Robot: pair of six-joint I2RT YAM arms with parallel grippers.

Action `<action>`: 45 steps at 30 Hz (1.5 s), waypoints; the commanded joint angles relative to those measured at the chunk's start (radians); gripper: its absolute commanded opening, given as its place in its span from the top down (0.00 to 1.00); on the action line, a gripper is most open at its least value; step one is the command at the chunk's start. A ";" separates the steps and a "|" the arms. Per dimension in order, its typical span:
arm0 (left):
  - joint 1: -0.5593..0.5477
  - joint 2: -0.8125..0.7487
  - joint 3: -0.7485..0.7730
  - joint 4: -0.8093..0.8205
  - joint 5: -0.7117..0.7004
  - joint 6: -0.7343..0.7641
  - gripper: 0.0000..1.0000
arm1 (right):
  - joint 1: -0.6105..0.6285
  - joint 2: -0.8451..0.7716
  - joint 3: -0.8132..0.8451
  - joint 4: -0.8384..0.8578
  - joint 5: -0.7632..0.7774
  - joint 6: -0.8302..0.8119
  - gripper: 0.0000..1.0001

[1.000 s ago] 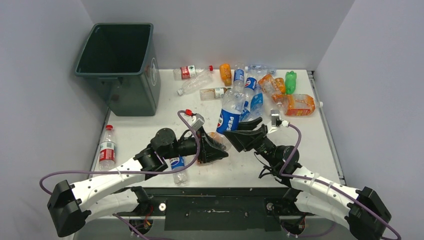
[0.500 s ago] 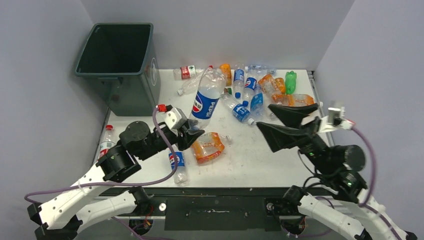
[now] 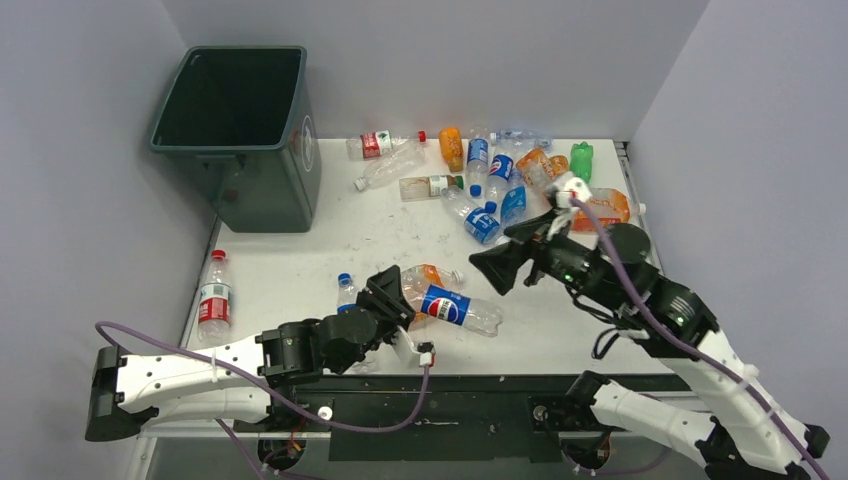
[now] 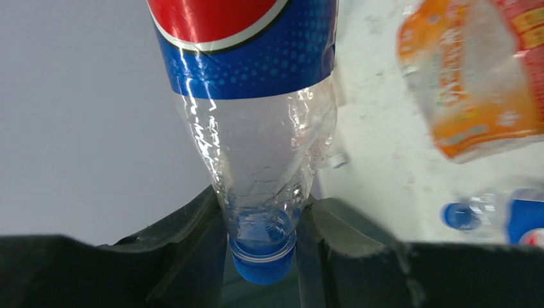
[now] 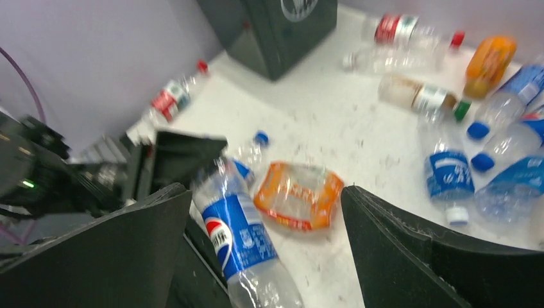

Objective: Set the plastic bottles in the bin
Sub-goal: Pick up the plastic bottle at the center of the board.

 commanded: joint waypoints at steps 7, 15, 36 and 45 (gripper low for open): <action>-0.006 0.005 0.020 0.385 -0.055 0.506 1.00 | 0.006 0.091 -0.088 -0.121 -0.244 -0.066 0.10; -0.008 -0.019 0.018 0.354 -0.003 0.562 1.00 | 0.006 0.164 -0.109 -0.122 -0.380 -0.108 0.10; -0.010 -0.015 0.100 0.346 0.026 0.369 0.03 | 0.007 0.163 -0.165 -0.019 -0.351 -0.120 0.60; -0.031 -0.057 0.133 0.410 0.011 -0.158 0.04 | 0.007 -0.217 -0.356 0.436 -0.143 -0.041 0.65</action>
